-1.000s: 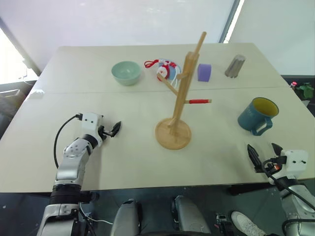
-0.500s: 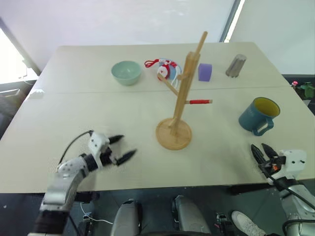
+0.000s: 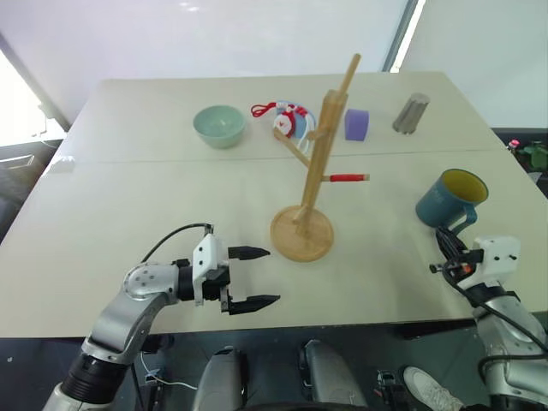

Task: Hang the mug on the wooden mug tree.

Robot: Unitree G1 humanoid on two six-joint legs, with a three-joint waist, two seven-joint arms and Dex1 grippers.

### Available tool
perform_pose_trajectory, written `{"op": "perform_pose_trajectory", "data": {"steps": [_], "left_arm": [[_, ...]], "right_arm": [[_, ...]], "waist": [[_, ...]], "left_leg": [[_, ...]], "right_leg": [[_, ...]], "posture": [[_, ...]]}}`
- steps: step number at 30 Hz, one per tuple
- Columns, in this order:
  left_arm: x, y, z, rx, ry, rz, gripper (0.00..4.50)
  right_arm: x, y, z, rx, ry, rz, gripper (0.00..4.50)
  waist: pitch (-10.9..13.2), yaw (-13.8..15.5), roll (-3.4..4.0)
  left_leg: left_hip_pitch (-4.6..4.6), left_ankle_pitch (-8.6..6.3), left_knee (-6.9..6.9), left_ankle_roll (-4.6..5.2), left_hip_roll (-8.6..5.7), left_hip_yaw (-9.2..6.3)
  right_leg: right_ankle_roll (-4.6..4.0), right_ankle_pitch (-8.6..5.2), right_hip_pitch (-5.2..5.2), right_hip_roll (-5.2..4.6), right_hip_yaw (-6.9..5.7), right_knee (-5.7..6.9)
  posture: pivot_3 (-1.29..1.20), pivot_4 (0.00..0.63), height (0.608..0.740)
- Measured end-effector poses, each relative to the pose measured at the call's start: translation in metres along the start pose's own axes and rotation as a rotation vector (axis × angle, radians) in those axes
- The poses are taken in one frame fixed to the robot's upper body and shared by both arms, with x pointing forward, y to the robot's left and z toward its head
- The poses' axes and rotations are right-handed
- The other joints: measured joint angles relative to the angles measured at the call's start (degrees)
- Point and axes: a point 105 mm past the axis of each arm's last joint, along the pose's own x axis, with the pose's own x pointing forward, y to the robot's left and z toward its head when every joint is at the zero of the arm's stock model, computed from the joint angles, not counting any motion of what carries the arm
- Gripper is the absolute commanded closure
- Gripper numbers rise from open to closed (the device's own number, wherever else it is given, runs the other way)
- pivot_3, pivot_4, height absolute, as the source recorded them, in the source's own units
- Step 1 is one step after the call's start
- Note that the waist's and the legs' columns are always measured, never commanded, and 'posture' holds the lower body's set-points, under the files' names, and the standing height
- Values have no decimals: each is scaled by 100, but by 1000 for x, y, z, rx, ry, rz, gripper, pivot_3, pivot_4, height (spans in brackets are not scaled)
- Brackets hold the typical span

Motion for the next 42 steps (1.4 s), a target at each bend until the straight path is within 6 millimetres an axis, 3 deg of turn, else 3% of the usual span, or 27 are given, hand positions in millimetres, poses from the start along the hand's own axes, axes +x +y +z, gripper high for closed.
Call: {"op": "perform_pose_trajectory", "data": {"steps": [7, 17, 20, 26, 31, 36, 42], "left_arm": [[3, -1, 3, 17, -26, -7, 0], [2, 0, 0, 6, -23, 20, 0], [4, 3, 1, 9, -30, 33, 0], [4, 5, 2, 12, -32, 38, 0], [4, 5, 2, 11, -32, 38, 0], [7, 6, 5, 15, -41, 38, 0], [7, 6, 5, 10, -41, 47, 0]], "right_arm": [[6, -17, -11, 21, 13, -97, 4434], [5, -42, -8, 39, -3, -240, 4434], [2, -42, -10, 45, 7, -235, 3564], [-9, -40, -9, 22, 15, -245, 389], [-11, -43, -6, -4, 17, -282, 389], [0, -50, 1, -17, -4, -329, 389], [5, -58, -3, -20, 20, -368, 389]], "waist": [[0, -8, 0], [0, -11, 0], [0, -1, 0], [-1, -10, 1], [-1, -16, 1], [-1, -19, 1], [-1, -12, 1]], "left_leg": [[8, 1, 1, 0, 0, -1], [10, 1, 1, 1, 1, 0], [11, 1, 2, 1, 1, -2], [13, 1, 2, 1, 1, -1], [15, 1, 7, 1, 1, -1], [15, 1, 15, 1, 1, -1], [13, 1, 15, 1, 1, -2]], "right_leg": [[0, 0, 4, 18, 6, 4], [0, 1, 5, 21, 8, 7], [1, 1, 8, 21, 8, 8], [1, 1, 8, 21, 9, 9], [1, 1, 8, 22, 9, 15], [0, 1, 10, 24, 10, 19], [1, 1, 11, 24, 10, 19]], "posture": [[0, 150, 740], [0, 150, 740], [0, 150, 740], [0, 150, 740], [0, 150, 740], [0, 150, 740], [0, 150, 740]]}}
